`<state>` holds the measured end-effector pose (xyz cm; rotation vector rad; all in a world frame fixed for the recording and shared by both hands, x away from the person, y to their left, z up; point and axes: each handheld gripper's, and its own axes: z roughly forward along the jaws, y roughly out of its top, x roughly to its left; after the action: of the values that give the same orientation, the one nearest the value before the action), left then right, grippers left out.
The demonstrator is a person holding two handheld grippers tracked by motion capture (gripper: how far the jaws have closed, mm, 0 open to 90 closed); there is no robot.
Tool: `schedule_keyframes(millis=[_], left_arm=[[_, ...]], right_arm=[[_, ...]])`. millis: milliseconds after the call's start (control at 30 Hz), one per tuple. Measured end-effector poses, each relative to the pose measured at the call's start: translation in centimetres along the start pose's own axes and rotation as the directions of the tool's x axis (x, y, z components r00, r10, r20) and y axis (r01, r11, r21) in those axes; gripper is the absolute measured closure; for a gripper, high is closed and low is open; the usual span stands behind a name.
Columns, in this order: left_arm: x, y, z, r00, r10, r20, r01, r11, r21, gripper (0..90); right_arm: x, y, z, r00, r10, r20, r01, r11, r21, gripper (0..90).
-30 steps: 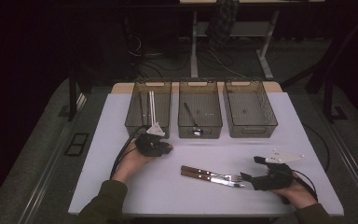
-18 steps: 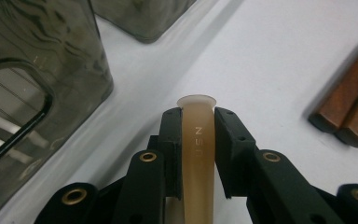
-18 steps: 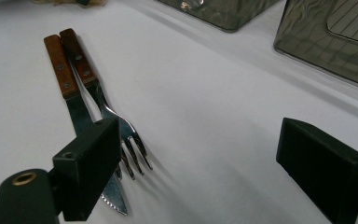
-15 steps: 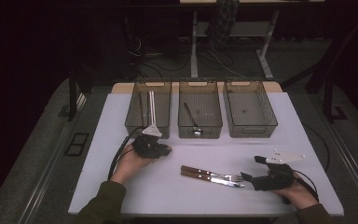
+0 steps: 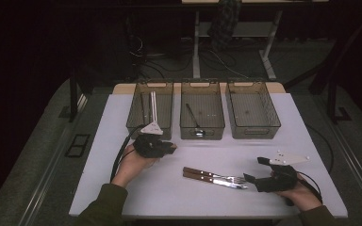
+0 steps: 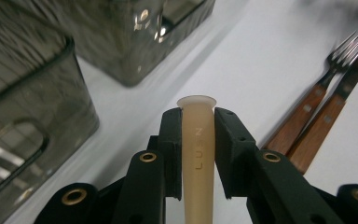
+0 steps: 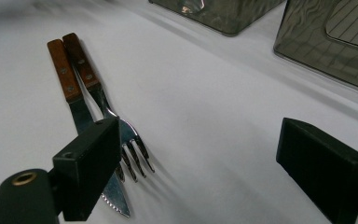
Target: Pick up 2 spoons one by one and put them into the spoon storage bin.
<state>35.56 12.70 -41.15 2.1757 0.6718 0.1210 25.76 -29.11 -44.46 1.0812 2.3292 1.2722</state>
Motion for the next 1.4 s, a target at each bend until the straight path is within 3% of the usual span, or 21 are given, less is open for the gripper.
schedule_keyframes(millis=[133, 600, 867, 1133, 1400], left_arm=[[-0.3, 0.8, -0.2, 1.0, 0.0, 0.006, 0.0, 0.9994, -0.035, 72.4], [-0.7, 2.8, 0.2, 0.9996, 0.014, 0.026, -0.012, 0.997, -0.077, 72.3], [-0.4, 5.3, 1.6, 0.999, 0.013, 0.042, -0.008, 0.9947, -0.103, 72.2], [0.5, 7.9, 2.5, 0.9997, 0.01, 0.02, -0.008, 0.9958, -0.091, 72.2], [1.6, 11.5, 4.0, 1.0, 0.005, 0.003, -0.005, 0.9954, -0.096, 72.2]], right_arm=[[0.0, 0.0, 0.0, 1.0, 0.003, 0.003, -0.003, 1.0, 0.0, 13.5], [-0.1, 0.0, 0.0, 0.9999, 0.015, 0.004, -0.015, 0.9999, -0.002, 13.5], [-0.2, 0.0, 0.1, 0.9998, 0.019, 0.007, -0.019, 0.9998, -0.003, 13.5], [-0.1, 0.0, 0.2, 0.9999, 0.009, 0.008, -0.009, 0.9999, -0.005, 13.5], [-0.1, 0.0, 0.1, 1.0, 0.006, 0.005, -0.006, 0.9999, -0.015, 13.5]])
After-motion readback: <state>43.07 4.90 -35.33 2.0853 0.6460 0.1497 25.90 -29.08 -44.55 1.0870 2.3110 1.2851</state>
